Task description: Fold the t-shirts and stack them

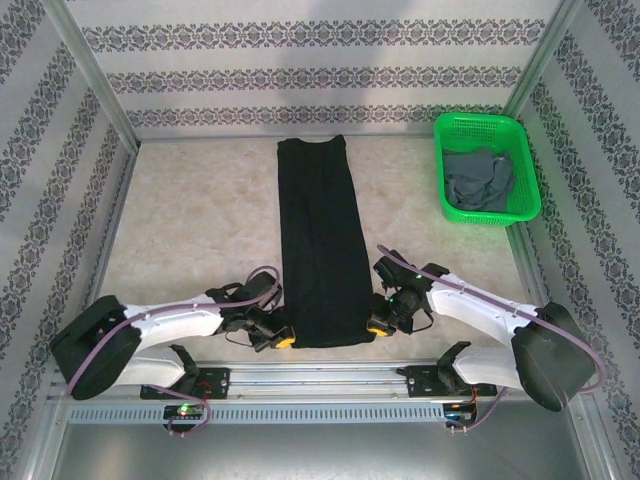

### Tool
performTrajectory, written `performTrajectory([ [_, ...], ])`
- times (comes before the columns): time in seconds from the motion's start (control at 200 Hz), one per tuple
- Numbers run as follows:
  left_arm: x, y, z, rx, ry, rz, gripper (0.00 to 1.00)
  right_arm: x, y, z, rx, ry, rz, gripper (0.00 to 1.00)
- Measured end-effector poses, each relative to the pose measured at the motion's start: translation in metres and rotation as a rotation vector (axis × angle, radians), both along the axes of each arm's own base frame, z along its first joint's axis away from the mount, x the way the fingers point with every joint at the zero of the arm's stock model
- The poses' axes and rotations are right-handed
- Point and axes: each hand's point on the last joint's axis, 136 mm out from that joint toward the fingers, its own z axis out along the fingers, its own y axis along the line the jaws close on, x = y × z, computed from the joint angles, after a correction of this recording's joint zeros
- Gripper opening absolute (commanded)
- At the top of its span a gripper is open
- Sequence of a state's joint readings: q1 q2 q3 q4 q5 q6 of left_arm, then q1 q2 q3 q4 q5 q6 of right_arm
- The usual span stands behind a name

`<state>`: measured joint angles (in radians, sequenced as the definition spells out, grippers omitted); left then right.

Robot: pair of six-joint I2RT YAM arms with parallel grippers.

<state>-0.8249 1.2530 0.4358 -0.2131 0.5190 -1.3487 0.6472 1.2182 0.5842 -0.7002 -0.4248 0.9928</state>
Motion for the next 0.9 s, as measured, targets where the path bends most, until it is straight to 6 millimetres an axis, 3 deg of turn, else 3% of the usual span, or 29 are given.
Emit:
performTrajectory([
  [0.285,-0.007,0.016,0.027,-0.048,-0.077,0.037,0.00,-0.010,0.003,0.009,0.019,0.014,0.017,0.00],
  [0.749,0.005,0.016,0.028,-0.004,-0.094,0.078,0.00,-0.001,0.009,0.023,0.030,0.003,-0.014,0.00],
  [0.899,0.025,0.006,0.053,-0.037,-0.173,0.105,0.00,0.016,0.009,0.040,0.039,-0.030,-0.061,0.00],
])
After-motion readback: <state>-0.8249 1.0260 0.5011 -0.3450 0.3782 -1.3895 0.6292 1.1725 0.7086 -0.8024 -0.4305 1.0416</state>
